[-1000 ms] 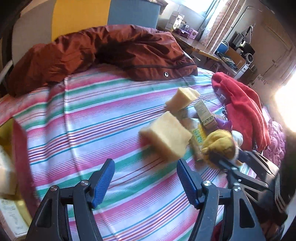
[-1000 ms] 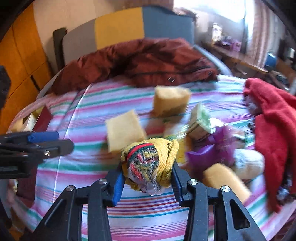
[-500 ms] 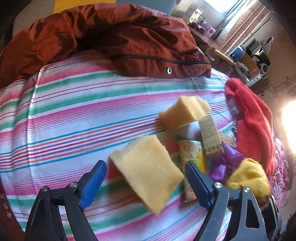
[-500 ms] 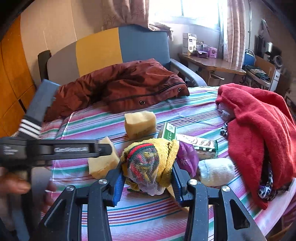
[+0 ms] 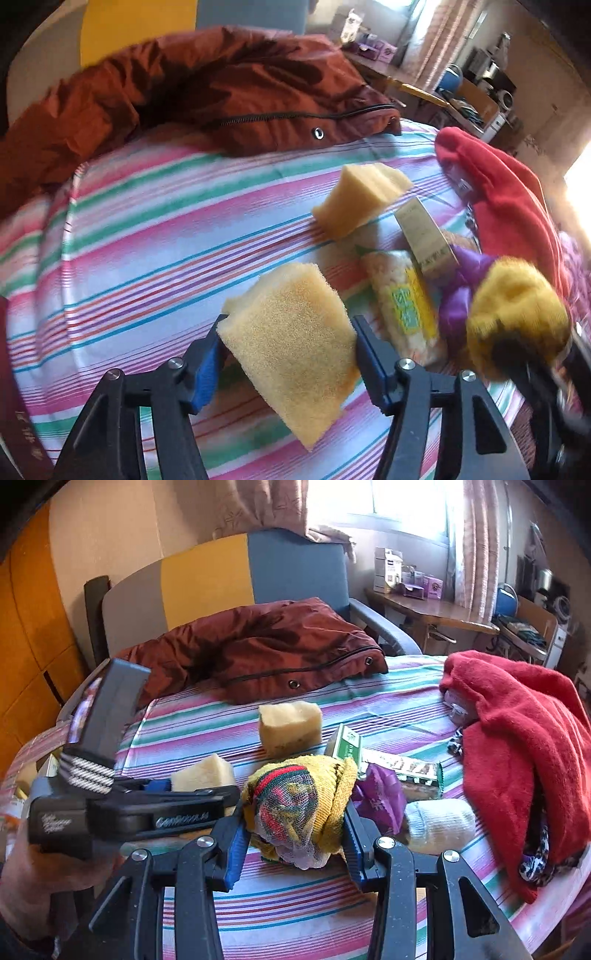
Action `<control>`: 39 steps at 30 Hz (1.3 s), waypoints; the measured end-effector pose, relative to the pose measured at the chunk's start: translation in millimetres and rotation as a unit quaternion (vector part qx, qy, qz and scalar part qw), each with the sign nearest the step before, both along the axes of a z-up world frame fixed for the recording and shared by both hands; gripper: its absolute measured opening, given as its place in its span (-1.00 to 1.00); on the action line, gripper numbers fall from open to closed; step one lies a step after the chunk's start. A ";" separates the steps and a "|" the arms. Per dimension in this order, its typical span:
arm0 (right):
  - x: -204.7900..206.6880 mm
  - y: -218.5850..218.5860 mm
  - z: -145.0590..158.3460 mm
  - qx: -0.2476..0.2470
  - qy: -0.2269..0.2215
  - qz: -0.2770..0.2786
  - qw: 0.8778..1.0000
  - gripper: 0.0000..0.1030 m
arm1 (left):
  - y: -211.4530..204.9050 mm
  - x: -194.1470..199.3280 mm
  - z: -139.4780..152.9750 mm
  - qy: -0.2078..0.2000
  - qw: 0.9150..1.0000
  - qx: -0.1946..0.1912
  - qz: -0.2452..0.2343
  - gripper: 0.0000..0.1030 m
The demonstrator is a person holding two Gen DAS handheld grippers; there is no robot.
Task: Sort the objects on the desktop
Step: 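Grasp the yellow knit ball with the right tool while the left tool grasps a yellow sponge, then carry the ball and sponge over the gold tray and open both tools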
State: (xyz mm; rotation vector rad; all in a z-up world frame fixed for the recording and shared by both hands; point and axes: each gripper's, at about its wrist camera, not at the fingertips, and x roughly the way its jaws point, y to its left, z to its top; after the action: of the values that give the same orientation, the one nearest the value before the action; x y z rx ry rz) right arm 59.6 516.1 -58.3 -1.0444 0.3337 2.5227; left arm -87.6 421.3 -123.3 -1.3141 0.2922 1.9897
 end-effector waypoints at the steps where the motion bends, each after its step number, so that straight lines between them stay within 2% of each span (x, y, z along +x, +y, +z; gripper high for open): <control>1: -0.5 -1.5 0.0 0.002 0.000 0.002 1.000 -0.13 | -4.6 3.1 3.9 0.009 1.000 0.001 0.000 0.27; 7: -6.7 -13.2 -5.5 0.009 -0.010 0.027 1.000 -0.13 | -45.8 16.0 34.5 0.071 0.997 0.016 0.016 0.28; 16: -13.5 -40.6 -10.8 0.012 -0.013 0.080 0.997 -0.13 | -110.7 28.5 67.2 0.126 0.989 0.028 0.069 0.29; 25: -20.3 -81.6 -8.1 -0.014 0.008 0.155 0.988 -0.13 | -182.7 37.9 93.1 0.171 0.977 0.024 0.125 0.29; 32: -26.7 -117.4 -3.5 -0.006 0.003 0.197 0.980 -0.13 | -235.3 40.9 102.6 0.188 0.968 0.021 0.167 0.29; 39: -36.3 -160.4 9.7 -0.012 0.008 0.236 0.972 -0.13 | -294.4 40.4 96.6 0.173 0.960 0.028 0.218 0.29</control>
State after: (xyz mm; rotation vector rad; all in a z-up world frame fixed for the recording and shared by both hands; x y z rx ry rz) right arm 23.3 355.7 -48.6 -1.2335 0.1285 2.9502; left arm -47.2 126.8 -26.7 -1.0518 0.1082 2.5851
